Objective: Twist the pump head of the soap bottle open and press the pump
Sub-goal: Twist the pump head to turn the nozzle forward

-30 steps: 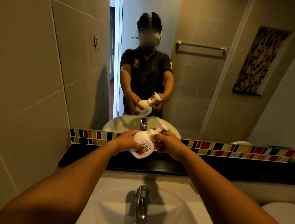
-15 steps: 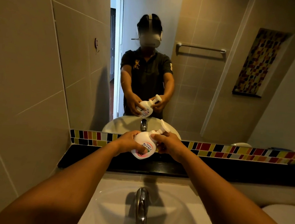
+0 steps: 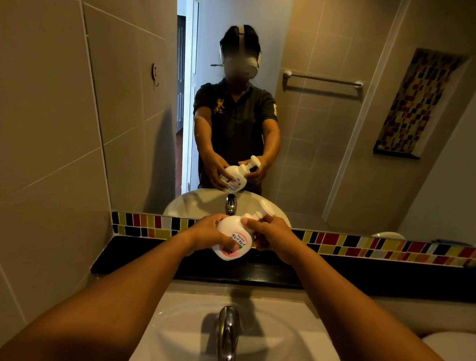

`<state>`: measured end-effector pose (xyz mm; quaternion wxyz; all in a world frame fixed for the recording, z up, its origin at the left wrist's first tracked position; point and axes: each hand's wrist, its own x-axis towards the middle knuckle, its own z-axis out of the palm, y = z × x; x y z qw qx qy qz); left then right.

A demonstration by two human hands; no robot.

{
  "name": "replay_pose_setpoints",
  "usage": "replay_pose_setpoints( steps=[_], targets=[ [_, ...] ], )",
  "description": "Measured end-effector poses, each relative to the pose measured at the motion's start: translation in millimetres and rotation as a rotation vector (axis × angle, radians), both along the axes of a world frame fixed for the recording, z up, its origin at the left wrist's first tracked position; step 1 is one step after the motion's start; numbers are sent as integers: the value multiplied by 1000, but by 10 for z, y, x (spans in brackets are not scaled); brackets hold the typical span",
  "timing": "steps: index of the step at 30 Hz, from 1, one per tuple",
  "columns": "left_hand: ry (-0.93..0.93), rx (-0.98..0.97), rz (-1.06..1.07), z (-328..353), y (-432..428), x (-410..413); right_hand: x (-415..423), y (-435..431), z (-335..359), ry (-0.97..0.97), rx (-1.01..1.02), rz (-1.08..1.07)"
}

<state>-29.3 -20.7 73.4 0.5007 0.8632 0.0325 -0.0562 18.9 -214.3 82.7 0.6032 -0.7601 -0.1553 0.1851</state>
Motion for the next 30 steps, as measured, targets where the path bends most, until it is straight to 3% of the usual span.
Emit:
replay_pose_setpoints(
  steps=[8, 18, 24, 30],
  targets=[
    [3, -5, -2, -3, 20, 18, 33, -36, 0, 42, -9, 55],
    [16, -39, -14, 44, -46, -5, -29, -3, 50, -60, -9, -85],
    [352, -387, -158, 180, 7, -133, -55, -4, 62, -32, 20, -62],
    [348, -443, -168, 174, -16, -147, -99, 61, 145, -132, -19, -74]
  ],
)
